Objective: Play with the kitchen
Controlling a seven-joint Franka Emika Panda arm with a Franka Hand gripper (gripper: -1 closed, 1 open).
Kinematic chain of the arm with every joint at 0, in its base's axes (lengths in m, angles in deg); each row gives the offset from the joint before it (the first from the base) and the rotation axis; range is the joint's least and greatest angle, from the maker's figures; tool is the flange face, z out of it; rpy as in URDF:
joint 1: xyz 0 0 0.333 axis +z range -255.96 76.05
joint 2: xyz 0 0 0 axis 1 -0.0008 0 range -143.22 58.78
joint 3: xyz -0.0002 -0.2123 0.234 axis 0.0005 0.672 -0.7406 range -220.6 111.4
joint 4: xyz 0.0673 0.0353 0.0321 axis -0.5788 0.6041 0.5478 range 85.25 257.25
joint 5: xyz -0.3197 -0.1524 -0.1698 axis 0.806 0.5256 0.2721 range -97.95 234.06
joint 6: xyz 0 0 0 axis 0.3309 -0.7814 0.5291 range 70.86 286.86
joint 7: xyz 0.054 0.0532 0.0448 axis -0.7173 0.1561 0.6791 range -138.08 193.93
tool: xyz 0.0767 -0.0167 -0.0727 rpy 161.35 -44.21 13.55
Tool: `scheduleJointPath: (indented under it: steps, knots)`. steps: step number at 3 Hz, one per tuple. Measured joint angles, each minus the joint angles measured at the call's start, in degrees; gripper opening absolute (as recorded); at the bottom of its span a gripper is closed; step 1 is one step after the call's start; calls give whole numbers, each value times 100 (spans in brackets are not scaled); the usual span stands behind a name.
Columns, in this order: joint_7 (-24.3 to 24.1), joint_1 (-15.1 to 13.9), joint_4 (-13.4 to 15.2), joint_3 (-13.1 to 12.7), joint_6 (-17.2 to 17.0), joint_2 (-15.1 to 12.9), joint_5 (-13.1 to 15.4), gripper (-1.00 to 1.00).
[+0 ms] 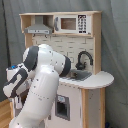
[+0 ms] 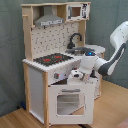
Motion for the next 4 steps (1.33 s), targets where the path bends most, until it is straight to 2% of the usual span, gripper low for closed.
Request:
scheduleJointPath:
  steps: [1, 4]
  knots:
    - [-548, 238, -23, 76, -6, -5, 7, -100]
    - [-2292, 681, -36, 71, -81, 11, 37, -100]
